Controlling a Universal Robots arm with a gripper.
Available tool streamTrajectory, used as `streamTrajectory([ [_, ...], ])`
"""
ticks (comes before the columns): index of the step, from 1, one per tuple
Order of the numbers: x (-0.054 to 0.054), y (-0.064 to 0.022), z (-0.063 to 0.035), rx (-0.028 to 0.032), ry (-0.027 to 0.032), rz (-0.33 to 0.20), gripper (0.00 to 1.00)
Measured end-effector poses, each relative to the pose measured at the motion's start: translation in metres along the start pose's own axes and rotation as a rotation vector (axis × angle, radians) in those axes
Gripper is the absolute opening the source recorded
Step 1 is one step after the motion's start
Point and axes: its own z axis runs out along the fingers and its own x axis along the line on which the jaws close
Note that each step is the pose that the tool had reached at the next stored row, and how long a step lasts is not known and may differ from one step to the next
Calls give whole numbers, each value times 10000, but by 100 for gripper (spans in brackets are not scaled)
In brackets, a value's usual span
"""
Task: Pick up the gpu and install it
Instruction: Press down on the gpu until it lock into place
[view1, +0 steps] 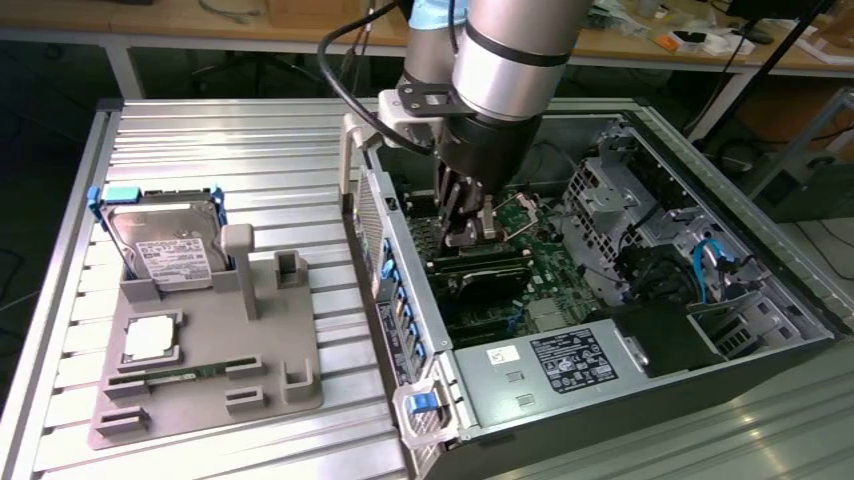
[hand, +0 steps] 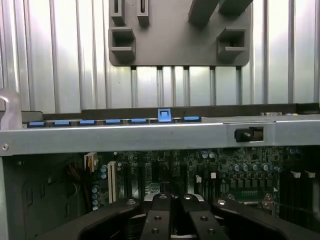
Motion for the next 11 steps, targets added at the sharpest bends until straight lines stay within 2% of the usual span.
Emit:
streamTrajectory([
  [4, -3, -112, 36, -6, -2, -1, 11],
  [11, -14, -131, 170, -8, 0, -1, 11],
])
